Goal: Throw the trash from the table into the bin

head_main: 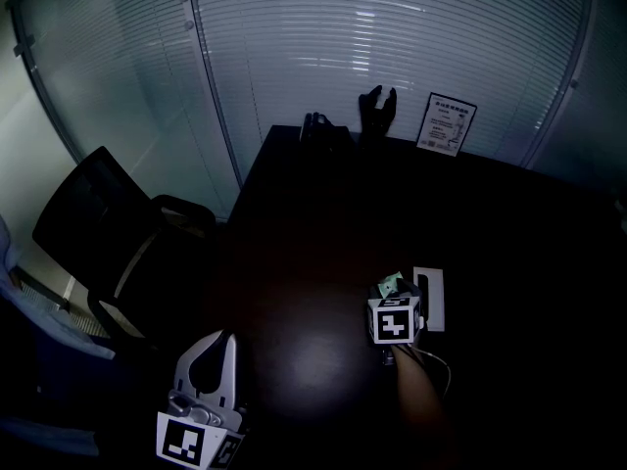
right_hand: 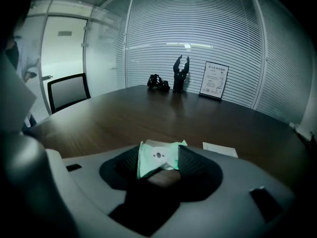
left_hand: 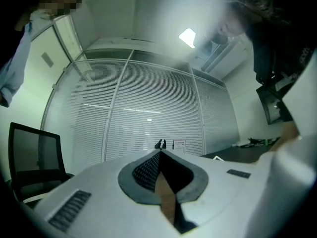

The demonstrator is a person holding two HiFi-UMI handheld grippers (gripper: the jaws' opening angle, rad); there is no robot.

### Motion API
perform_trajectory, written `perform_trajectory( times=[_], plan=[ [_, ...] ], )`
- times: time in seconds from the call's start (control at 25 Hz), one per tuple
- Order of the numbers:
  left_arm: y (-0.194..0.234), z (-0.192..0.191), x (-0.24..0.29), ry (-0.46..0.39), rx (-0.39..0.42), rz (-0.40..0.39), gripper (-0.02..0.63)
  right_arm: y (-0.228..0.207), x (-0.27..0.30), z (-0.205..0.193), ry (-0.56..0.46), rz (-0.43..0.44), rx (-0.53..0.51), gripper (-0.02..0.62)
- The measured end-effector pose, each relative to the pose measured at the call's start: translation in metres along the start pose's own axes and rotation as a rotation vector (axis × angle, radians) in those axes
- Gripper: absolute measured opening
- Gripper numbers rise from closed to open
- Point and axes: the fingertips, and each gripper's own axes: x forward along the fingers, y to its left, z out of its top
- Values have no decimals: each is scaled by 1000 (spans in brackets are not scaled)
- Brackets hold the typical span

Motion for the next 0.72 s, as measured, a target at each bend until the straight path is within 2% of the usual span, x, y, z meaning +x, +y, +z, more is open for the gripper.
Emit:
perform_trajectory(
  times=[0.16, 0.24, 0.36, 0.52, 0.72],
  plan=[
    [-1, 2, 0, -4, -1, 1, 0, -7, -6, -5, 24, -53, -61, 136],
    [-1, 3, -1, -5, -3, 0, 0, -8, -9, -7, 31, -62, -73, 107],
    [-1, 10, 0, -26, 5, 11, 0, -10, -12, -7, 19, -55, -43, 94],
    [-1, 28, 11, -81, 38, 24, 0, -15, -21, -2, -48, -56, 26, 87],
    [-6, 52, 37, -149, 58, 7, 0, -20, -32, 9, -118, -64, 38, 84]
  ],
)
